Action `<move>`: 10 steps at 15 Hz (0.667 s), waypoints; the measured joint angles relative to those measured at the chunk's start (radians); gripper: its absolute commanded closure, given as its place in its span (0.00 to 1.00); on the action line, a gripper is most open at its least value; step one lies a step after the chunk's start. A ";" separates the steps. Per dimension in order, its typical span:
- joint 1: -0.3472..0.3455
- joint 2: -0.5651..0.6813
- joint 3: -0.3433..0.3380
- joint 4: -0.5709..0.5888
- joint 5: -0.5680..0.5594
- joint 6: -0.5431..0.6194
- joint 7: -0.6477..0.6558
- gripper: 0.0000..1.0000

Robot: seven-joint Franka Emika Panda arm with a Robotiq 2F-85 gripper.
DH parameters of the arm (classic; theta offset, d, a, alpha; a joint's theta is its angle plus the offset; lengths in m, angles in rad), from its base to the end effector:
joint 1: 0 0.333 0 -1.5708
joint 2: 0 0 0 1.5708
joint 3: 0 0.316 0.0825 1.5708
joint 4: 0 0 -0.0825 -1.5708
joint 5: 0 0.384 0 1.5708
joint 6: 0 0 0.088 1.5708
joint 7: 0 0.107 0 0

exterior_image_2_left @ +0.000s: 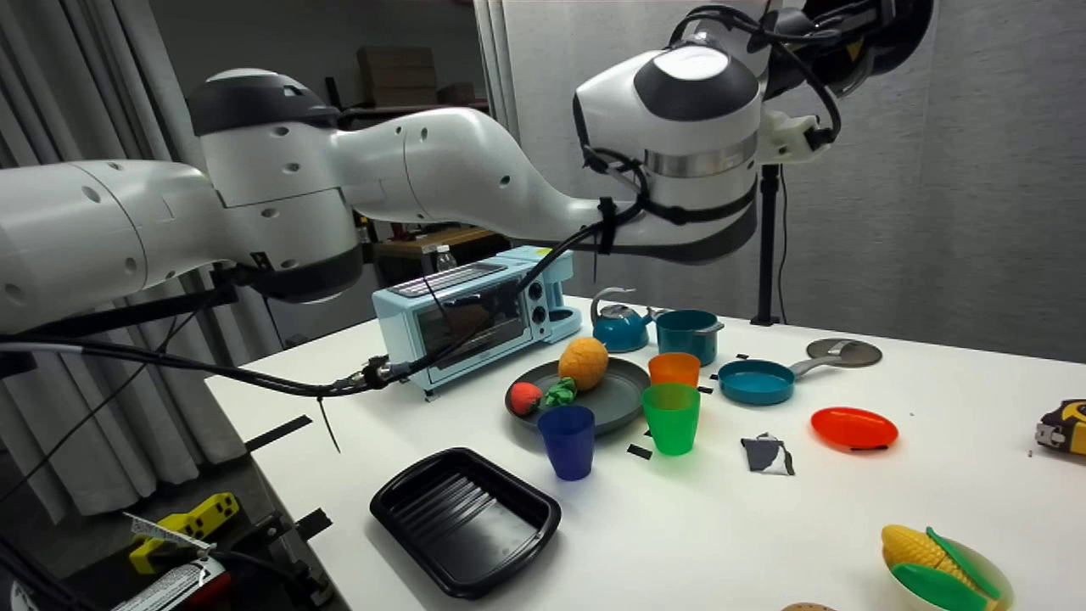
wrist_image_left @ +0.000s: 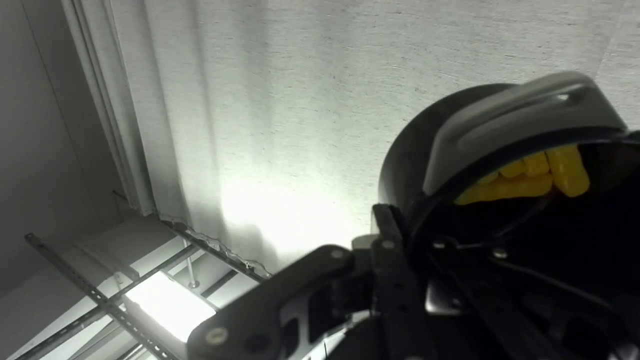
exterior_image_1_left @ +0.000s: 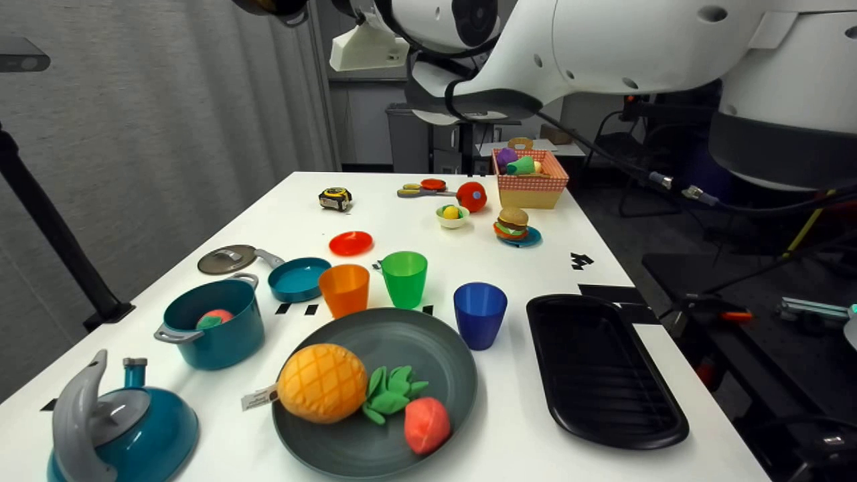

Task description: Pour the potato fries from the pot on the counter

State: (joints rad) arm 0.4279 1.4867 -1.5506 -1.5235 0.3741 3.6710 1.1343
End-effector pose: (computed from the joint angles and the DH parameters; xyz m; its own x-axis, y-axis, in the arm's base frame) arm 0.6961 -0.2378 0.4155 -0.1569 0.1416 0.9774 -0.5792 -0.8148 0.0250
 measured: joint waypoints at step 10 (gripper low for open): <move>-0.002 -0.036 0.228 0.008 0.310 0.175 -0.393 0.99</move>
State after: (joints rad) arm 0.4257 1.4505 -1.3229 -1.5160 0.6840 3.8463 0.7416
